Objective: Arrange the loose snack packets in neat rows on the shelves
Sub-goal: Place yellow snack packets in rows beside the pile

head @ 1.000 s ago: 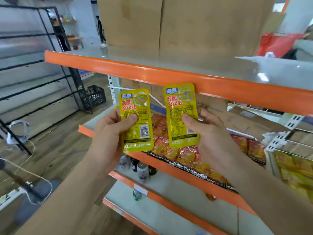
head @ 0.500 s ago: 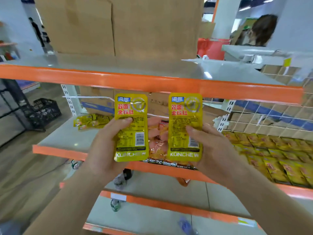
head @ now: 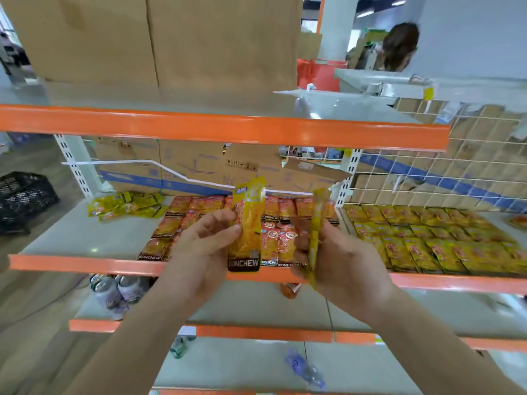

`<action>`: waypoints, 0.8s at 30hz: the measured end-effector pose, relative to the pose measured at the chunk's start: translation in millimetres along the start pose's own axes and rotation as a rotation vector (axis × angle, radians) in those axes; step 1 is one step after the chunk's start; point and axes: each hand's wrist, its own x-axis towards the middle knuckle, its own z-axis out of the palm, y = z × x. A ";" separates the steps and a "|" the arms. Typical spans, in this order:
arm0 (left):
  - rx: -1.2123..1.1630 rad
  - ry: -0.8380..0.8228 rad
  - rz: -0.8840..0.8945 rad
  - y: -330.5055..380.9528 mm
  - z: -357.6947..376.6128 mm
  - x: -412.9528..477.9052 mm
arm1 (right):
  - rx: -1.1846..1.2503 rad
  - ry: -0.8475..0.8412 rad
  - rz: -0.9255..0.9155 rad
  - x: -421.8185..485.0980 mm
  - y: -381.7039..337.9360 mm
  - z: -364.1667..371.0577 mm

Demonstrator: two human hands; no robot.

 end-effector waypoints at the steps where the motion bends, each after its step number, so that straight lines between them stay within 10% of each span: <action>1: 0.009 0.016 0.014 -0.4 0.6 1.0 | -0.024 -0.033 -0.015 0.2 -1.0 -1.1; 24: 0.399 0.306 0.057 -50.3 55.1 39.8 | -0.521 0.372 -0.153 -9.8 -36.7 -80.8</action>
